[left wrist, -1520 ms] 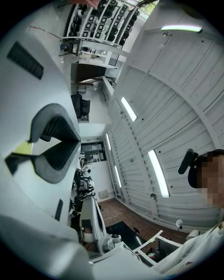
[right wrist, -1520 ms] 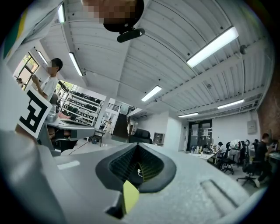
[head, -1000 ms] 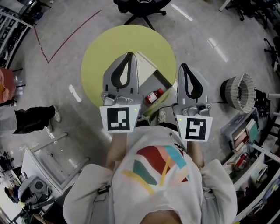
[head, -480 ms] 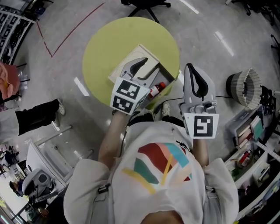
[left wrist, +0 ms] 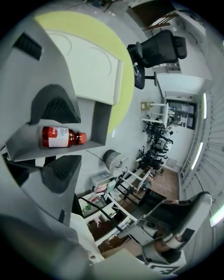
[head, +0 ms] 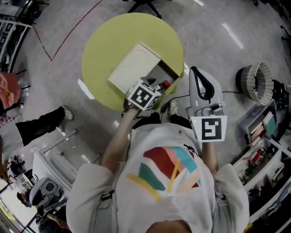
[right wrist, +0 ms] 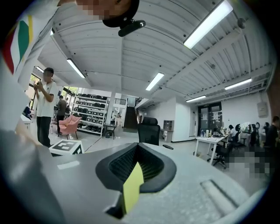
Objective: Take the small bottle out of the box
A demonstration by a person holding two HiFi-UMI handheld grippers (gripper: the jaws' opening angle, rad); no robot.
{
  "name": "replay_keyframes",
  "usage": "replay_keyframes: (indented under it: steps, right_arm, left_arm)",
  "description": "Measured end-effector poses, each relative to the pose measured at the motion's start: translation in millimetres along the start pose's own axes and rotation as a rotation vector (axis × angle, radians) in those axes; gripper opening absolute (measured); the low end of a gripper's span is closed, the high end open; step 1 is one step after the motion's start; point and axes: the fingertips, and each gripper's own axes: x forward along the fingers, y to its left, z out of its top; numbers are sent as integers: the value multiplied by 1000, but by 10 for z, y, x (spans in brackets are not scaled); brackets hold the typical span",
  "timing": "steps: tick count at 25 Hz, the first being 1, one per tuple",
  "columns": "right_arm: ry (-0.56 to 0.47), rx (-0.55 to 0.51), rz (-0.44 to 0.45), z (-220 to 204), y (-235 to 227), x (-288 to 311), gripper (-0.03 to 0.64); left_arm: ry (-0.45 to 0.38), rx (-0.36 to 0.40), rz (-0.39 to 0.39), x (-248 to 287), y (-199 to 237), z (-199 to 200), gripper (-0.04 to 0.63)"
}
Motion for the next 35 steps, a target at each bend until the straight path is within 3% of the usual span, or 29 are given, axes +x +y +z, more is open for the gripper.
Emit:
replay_keyframes:
  steps: [9,16,31,35]
  right_arm:
    - [51,-9,33,-166,52,3,5]
    - [82,-13,54,-271,94,18,5]
    - [105,-25,71,-350,190,6,5]
    - [113,-25,68,-360,175,4,5]
  left_arm:
    - [200,12,-53,333,2,-317,213]
    - [302,14,-45,431,113,-432,213]
    - [503,-84,-57,621,147,-442,201]
    - [515,-51,-9,721,190,-334,207]
